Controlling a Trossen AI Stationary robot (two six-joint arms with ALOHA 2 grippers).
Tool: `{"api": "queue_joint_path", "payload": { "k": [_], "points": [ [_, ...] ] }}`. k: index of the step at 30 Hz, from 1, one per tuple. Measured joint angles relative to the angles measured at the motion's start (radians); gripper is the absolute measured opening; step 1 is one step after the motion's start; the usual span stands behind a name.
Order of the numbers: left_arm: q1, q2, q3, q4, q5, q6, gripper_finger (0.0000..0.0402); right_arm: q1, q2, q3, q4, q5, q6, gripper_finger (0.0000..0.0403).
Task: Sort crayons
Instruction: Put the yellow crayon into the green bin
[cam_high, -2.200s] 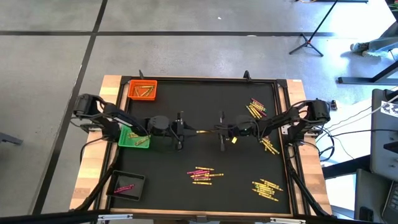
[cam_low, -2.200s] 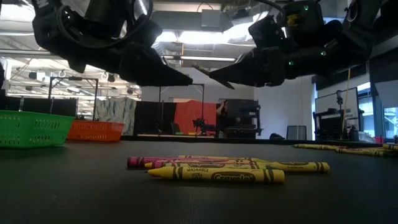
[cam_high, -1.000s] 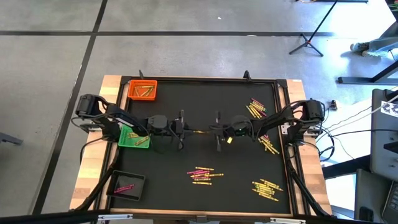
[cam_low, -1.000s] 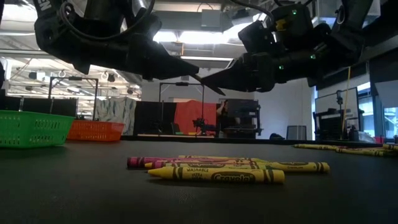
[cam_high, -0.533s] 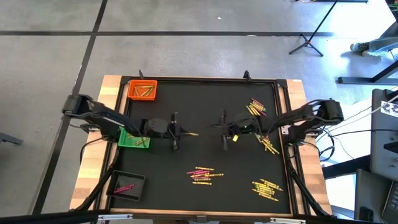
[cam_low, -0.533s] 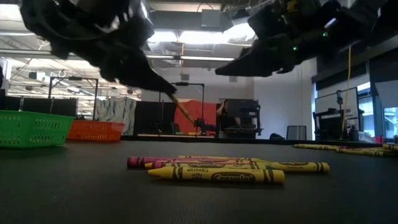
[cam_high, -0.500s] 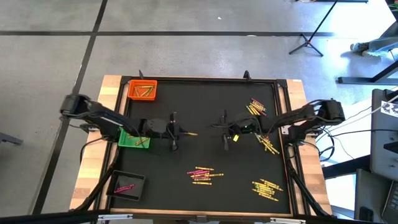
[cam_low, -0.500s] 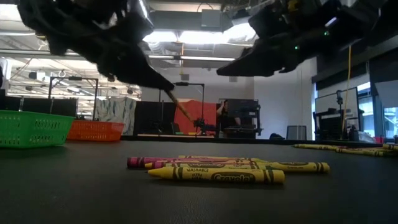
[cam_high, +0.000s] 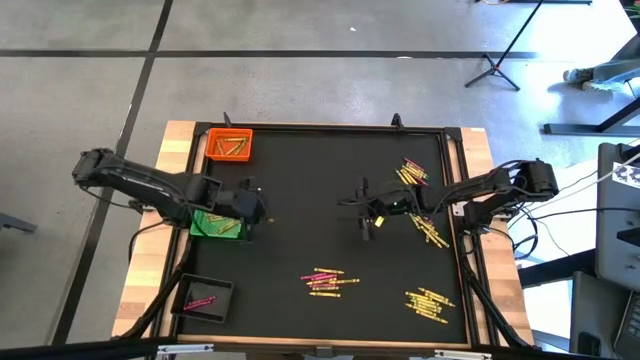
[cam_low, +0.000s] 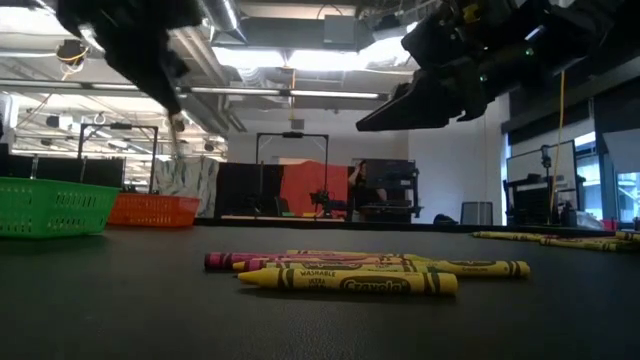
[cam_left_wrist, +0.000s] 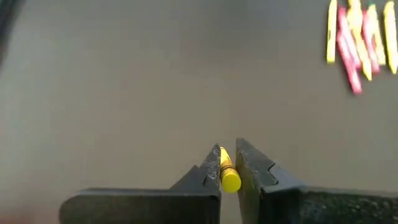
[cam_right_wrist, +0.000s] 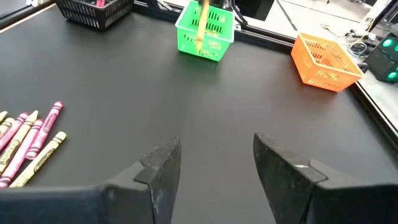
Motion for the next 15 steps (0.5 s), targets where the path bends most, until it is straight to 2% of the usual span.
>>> {"api": "queue_joint_path", "payload": {
  "k": [4, 8, 11, 15],
  "points": [
    [-0.033, 0.001, 0.114, -0.260, 0.001, -0.122, 0.0006, 0.000, 0.000, 0.000, -0.009, 0.001, 0.016, 0.0200],
    [-0.048, 0.002, 0.135, -0.509, 0.010, -0.291, 0.0006, 0.000, 0.000, 0.000, -0.031, -0.012, 0.024, 0.0200],
    [-0.047, 0.002, 0.113, -0.579, 0.023, -0.362, 0.0006, 0.000, 0.000, 0.000, -0.030, -0.016, 0.046, 0.0200],
    [-0.053, 0.003, 0.054, -0.581, 0.110, -0.404, 0.0006, 0.001, 0.001, 0.000, -0.048, -0.020, 0.046, 0.0200]
  ]
}}
